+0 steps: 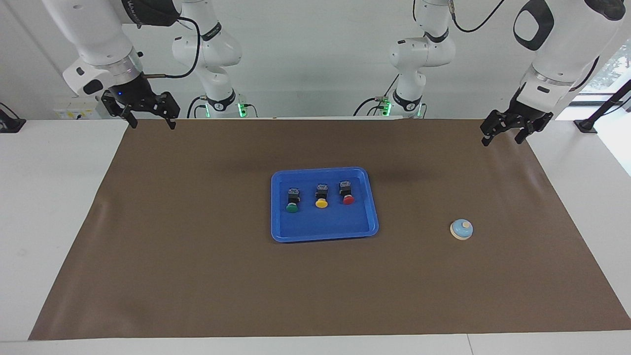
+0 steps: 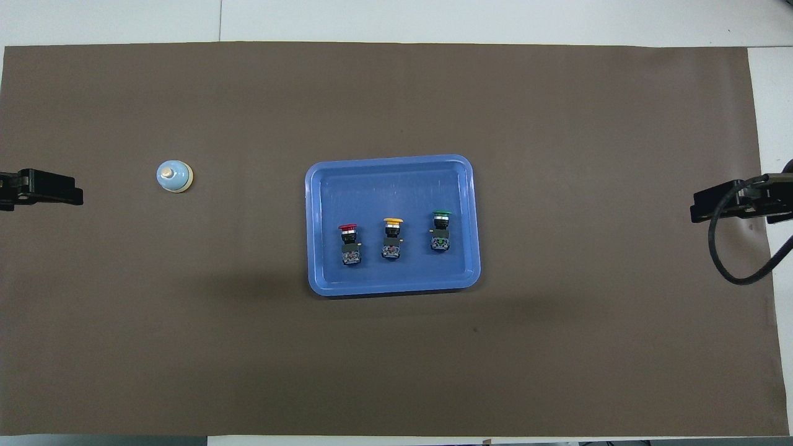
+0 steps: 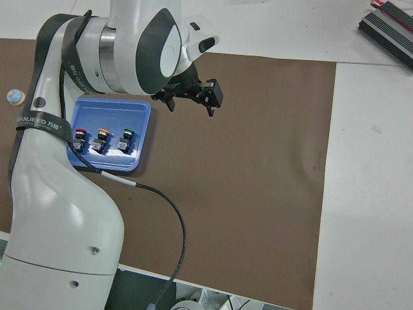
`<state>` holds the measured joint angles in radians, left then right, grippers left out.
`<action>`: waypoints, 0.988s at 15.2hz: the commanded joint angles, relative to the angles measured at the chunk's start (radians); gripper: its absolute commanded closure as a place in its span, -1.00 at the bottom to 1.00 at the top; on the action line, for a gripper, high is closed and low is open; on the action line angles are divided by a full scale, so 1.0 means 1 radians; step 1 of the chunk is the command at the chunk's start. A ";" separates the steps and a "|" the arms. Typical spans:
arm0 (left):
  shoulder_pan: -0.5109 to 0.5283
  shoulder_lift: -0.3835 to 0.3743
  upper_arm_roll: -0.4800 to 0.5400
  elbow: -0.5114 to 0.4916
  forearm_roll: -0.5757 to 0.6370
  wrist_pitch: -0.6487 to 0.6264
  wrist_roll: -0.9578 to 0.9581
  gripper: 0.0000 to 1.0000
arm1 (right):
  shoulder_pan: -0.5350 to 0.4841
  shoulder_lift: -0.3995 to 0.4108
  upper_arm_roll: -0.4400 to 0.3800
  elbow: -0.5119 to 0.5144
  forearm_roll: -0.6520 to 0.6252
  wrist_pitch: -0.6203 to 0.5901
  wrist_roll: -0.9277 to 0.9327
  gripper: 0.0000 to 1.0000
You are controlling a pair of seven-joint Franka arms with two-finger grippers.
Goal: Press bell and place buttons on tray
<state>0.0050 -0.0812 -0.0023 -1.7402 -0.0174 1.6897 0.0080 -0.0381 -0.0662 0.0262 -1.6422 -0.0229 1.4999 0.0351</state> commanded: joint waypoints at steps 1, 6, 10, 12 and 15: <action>-0.010 0.012 0.001 0.031 0.010 -0.034 0.010 -1.00 | -0.020 -0.020 0.014 -0.022 -0.003 0.007 -0.023 -1.00; -0.022 0.023 -0.002 0.056 0.007 -0.097 0.020 -1.00 | -0.020 -0.020 0.014 -0.022 -0.003 0.007 -0.021 -1.00; -0.036 0.017 -0.004 0.048 0.005 -0.148 0.021 -1.00 | -0.020 -0.020 0.014 -0.022 -0.003 0.007 -0.023 -1.00; -0.037 0.015 -0.004 0.048 0.005 -0.165 0.020 -1.00 | -0.020 -0.020 0.014 -0.021 -0.003 0.007 -0.021 -1.00; -0.040 0.017 -0.004 0.048 0.007 -0.157 0.021 -1.00 | -0.020 -0.020 0.014 -0.022 -0.003 0.007 -0.023 -1.00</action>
<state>-0.0227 -0.0699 -0.0150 -1.7097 -0.0174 1.5554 0.0190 -0.0381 -0.0662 0.0262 -1.6422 -0.0229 1.4999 0.0351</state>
